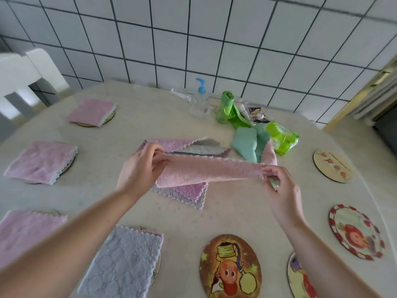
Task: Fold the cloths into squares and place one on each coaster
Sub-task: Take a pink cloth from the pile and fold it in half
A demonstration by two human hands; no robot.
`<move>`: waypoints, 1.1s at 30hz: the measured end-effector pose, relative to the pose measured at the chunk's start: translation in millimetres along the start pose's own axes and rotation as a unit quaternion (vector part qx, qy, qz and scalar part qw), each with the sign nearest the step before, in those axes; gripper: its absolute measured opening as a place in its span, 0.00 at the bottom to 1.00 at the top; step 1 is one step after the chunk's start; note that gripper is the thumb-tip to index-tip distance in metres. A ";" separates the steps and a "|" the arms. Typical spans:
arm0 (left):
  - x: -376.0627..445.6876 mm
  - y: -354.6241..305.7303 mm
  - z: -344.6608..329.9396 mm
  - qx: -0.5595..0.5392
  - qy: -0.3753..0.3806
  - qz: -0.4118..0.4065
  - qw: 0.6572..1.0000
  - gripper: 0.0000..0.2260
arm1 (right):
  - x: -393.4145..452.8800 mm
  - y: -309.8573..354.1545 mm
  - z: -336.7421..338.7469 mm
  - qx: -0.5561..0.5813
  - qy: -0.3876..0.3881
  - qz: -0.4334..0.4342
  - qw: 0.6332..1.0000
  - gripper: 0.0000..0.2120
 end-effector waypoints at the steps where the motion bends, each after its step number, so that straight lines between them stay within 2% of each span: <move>1: 0.1 -6.0 1.3 -0.022 -0.008 0.024 0.999 0.13 | 4.1 -3.8 9.1 0.010 -0.003 -0.017 1.000 0.11; 5: 8.1 -33.3 3.9 -0.089 -0.036 0.129 0.987 0.09 | 26.9 -14.6 41.0 0.051 -0.002 -0.058 0.997 0.15; 8: 15.8 -52.8 3.8 -0.098 -0.051 0.164 0.980 0.06 | 50.2 -16.8 60.3 0.029 0.015 -0.052 0.998 0.10; 12: 29.1 -77.3 10.6 -0.065 -0.064 0.174 0.981 0.05 | 77.1 -11.8 77.5 0.001 0.050 -0.052 0.997 0.07; 17: 38.0 -109.9 25.9 -0.096 -0.082 0.148 0.981 0.04 | 87.9 3.4 106.4 0.024 0.029 -0.014 0.999 0.07; 20: 26.1 -121.4 24.5 -0.131 -0.052 0.158 0.977 0.06 | 80.7 -3.4 117.2 0.063 0.035 -0.031 0.997 0.05; 24: -11.6 -117.9 8.1 -0.202 -0.019 0.195 0.960 0.11 | 52.7 -39.5 119.2 0.167 0.068 -0.130 0.975 0.07; 26: -40.7 -114.1 -10.3 -0.215 0.009 0.219 0.952 0.07 | 29.5 -65.0 114.4 0.201 0.096 -0.178 0.958 0.12; 28: -74.6 -114.7 -32.1 -0.237 0.052 0.233 0.942 0.05 | 0.4 -93.2 107.5 0.229 0.121 -0.230 0.938 0.12; 30: -110.9 -110.2 -55.1 -0.226 0.102 0.251 0.936 0.06 | -31.1 -121.2 101.3 0.212 0.147 -0.268 0.928 0.13; 33: -162.7 -93.7 -82.2 -0.144 0.177 0.289 0.930 0.06 | -76.9 -150.4 90.7 0.170 0.196 -0.310 0.915 0.14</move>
Point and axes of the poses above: each hand's wrist, its own x-axis towards the middle knuckle, its own z-axis out of the back of the hand, y = z × x, the point moved 8 cm from there along x, towards the middle knuckle, and after that the axes turned 14 degrees about x, right-handed, at the moved point
